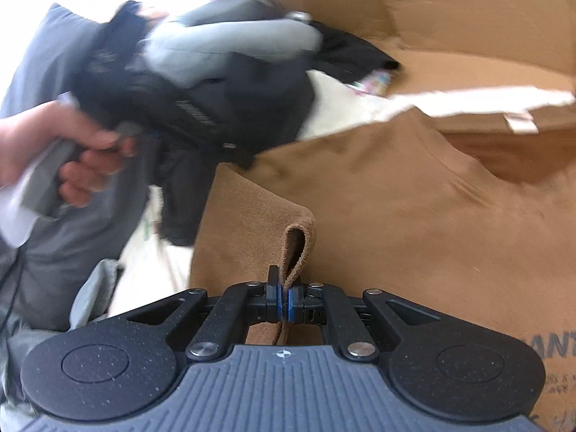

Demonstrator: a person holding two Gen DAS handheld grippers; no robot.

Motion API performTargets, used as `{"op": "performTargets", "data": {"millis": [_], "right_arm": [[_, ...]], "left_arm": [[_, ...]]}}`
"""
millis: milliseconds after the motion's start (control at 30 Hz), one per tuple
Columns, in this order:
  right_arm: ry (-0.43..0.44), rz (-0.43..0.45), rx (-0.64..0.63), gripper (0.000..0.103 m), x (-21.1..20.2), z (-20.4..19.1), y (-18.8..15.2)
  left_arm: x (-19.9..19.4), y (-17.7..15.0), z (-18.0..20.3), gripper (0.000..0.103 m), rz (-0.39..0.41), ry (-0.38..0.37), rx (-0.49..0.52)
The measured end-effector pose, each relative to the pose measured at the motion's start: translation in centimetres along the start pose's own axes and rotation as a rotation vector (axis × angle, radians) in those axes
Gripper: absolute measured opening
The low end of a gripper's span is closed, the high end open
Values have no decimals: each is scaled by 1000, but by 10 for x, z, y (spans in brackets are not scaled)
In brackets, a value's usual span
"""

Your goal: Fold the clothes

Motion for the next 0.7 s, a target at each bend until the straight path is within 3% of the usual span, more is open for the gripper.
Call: {"op": "performTargets", "data": {"millis": [300, 467, 600, 700], "right_arm": [[-24, -35, 59, 1, 6, 28, -15], [7, -19, 89, 5, 1, 29, -11], [16, 7, 117, 21, -4, 35, -4], [17, 11, 149, 21, -5, 42, 0]], "left_arm": [[-1, -4, -3, 7, 3, 1, -40], [-26, -8, -6, 9, 82, -10, -68], [-42, -18, -3, 8, 108, -13, -46], [-44, -29, 5, 6, 98, -30, -17]]}}
Point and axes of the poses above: each gripper's, at about its wrist camera, not at the fingertips, and x roughly the way its jaws point, z to its right, y to its top, the point moved 10 cm from there along x, roughly the way its jaws point, and after that the axes turned 11 degrees about -z, right-handed, at the moved point
